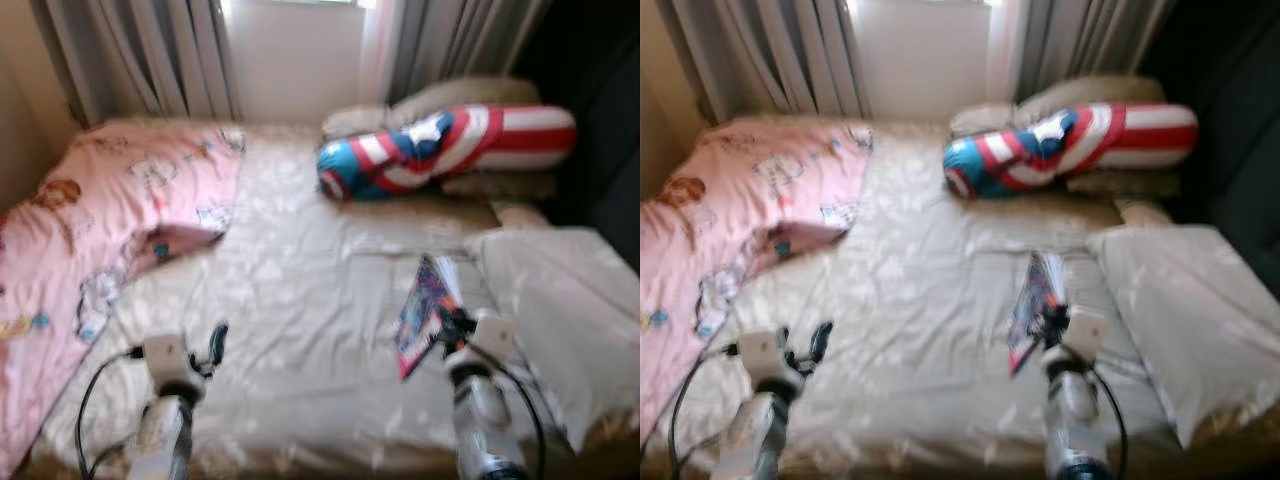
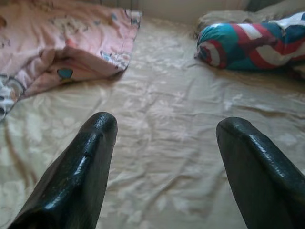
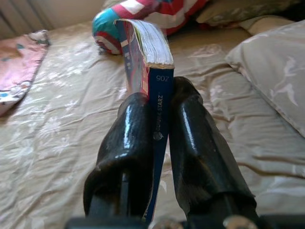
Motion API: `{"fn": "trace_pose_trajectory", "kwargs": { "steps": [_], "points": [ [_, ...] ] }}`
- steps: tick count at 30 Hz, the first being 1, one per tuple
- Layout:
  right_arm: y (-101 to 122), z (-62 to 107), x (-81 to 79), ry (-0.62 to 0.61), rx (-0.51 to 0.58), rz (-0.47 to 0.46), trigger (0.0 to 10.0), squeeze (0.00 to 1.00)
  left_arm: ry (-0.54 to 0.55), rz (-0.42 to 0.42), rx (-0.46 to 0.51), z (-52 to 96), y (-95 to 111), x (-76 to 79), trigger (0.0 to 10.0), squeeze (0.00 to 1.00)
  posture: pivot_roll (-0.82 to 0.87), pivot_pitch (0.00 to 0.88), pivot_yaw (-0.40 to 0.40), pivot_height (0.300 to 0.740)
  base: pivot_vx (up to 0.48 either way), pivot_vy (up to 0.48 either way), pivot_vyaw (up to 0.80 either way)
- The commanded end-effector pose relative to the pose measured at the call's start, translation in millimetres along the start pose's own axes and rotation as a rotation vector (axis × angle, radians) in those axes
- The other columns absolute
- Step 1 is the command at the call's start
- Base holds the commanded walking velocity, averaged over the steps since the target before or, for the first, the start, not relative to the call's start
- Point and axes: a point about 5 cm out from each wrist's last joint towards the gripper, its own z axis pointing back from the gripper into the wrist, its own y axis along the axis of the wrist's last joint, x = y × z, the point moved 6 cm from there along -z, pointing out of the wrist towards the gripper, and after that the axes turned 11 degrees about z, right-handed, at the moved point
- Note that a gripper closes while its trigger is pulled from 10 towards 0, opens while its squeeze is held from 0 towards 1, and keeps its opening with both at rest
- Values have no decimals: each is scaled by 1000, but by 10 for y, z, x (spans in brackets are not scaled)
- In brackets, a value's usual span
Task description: Clean up the room
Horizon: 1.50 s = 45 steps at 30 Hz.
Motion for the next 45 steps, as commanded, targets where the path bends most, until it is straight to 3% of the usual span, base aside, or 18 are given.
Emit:
{"fn": "trace_pose_trajectory", "kwargs": {
  "steps": [1,7,25,30,35,40,45],
  "points": [
    [156,-43,107,-24,53,11,10000,0,-9,15,-16,6,-61,64,10000,0,-8,16,-46,740,0,-360,0],
    [143,-43,90,-16,48,11,10000,0,-9,16,-16,6,-63,71,10000,0,-8,17,-46,740,0,-360,0],
    [96,-38,58,2,28,11,10000,0,-2,32,-23,9,-73,47,10000,0,-10,19,-46,740,0,0,0],
    [63,-31,-50,66,16,-4,10000,0,4,35,-21,9,-71,42,10000,0,-11,19,-46,740,0,0,0],
    [62,-7,-214,154,22,47,10000,0,9,38,-16,9,-63,31,10000,0,-11,21,-46,740,0,0,0],
    [61,5,-270,190,26,71,10000,0,12,38,-15,13,-61,25,10000,0,-11,22,-48,740,0,0,640],
    [25,1,-221,173,6,58,10000,0,10,40,-15,16,-64,29,10000,0,-13,23,-48,740,49,0,160]
  ]
}}
